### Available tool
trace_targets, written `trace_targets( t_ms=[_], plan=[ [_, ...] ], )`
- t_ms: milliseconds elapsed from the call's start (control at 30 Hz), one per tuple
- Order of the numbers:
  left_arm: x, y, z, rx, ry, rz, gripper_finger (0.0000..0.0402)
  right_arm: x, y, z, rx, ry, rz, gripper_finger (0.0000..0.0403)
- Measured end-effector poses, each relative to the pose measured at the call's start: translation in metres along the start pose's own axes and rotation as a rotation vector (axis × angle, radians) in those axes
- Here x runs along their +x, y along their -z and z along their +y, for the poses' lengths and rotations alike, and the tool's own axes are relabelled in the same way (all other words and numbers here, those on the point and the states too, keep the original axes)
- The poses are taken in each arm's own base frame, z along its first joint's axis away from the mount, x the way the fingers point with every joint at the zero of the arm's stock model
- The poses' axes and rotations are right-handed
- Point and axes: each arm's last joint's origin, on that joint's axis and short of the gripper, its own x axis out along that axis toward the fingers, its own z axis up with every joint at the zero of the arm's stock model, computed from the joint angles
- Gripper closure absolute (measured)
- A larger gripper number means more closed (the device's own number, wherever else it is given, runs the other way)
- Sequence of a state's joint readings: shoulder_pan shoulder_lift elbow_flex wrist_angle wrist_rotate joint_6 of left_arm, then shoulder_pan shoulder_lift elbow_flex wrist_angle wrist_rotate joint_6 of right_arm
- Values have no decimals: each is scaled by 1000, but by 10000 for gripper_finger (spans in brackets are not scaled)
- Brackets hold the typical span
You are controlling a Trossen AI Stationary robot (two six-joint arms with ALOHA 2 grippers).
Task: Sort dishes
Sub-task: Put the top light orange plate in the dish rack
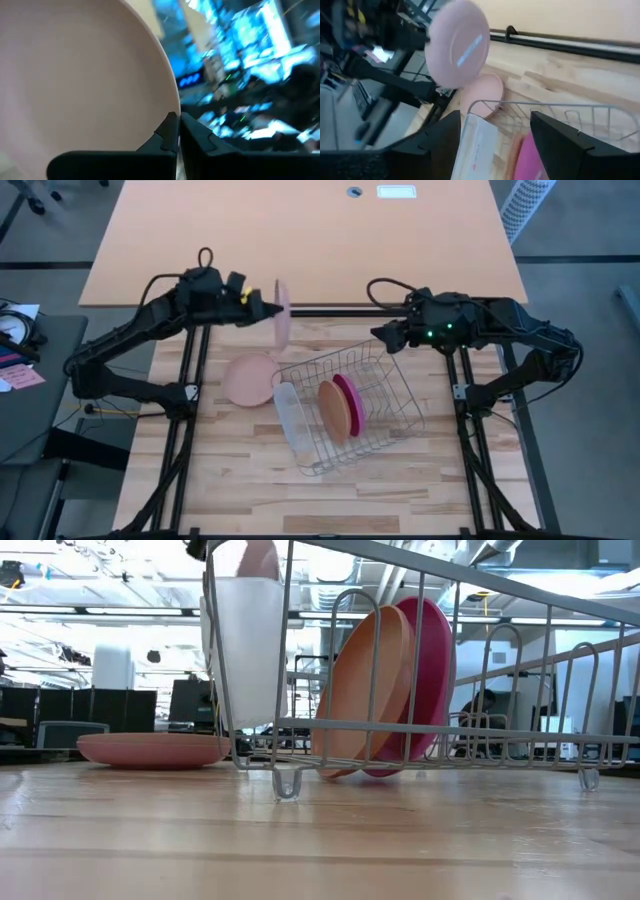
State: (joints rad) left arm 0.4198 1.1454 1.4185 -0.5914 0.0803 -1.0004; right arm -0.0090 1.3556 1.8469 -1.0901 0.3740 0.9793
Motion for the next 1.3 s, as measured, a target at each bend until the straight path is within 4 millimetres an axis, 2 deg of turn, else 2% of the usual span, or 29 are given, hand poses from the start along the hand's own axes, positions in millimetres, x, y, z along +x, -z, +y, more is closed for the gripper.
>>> trace_targets(
  t_ms=[300, 533, 700, 1000, 1300],
  plan=[
    [-2, -6, -21, -143, 169, -150, 401, -7, 13, 8, -276, 2, -20, 143],
    [4, 5, -40, -228, 268, -201, 401, -28, 18, 21, -445, -57, -77, 125],
    [18, 14, -52, -291, 327, -256, 401, -40, 24, 26, -599, -77, -87, 97],
    [44, 31, -69, -404, 422, -345, 401, -57, 28, 31, -709, -44, -178, 25],
    [71, 53, -79, -551, 460, -475, 401, -48, 26, 34, -712, 76, -269, 29]
  ],
)
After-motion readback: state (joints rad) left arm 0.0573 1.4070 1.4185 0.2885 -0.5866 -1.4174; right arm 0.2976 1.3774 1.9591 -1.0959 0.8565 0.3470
